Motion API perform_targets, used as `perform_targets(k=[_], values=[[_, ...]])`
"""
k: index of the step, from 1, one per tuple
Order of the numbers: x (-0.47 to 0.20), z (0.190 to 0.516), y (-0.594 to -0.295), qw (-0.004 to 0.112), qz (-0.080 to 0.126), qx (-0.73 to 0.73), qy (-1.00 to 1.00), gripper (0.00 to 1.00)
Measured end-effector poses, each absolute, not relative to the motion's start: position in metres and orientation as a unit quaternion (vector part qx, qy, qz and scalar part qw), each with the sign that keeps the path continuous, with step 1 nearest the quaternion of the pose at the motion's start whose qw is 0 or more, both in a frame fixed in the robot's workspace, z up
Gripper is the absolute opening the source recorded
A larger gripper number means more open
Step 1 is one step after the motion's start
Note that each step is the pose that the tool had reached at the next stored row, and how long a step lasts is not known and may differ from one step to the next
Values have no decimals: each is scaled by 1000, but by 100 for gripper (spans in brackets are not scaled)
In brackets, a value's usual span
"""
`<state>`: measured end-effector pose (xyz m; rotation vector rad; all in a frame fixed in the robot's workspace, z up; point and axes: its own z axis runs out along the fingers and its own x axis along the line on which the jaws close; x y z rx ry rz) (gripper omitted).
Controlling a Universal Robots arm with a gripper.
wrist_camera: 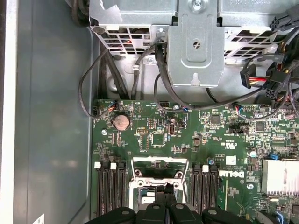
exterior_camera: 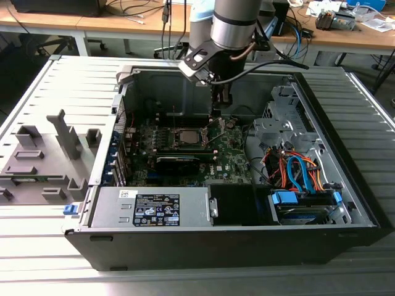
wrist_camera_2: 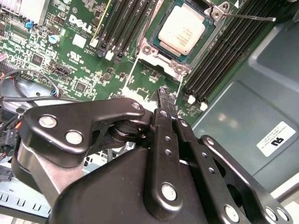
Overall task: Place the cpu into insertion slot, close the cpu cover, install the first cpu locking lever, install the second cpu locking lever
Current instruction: 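Close the cpu cover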
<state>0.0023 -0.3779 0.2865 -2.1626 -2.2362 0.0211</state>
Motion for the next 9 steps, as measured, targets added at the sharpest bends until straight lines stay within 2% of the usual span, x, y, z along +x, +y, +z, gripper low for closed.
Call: perform_targets(k=[9], values=[[7, 283, -378, 15, 7, -695, -719, 11]])
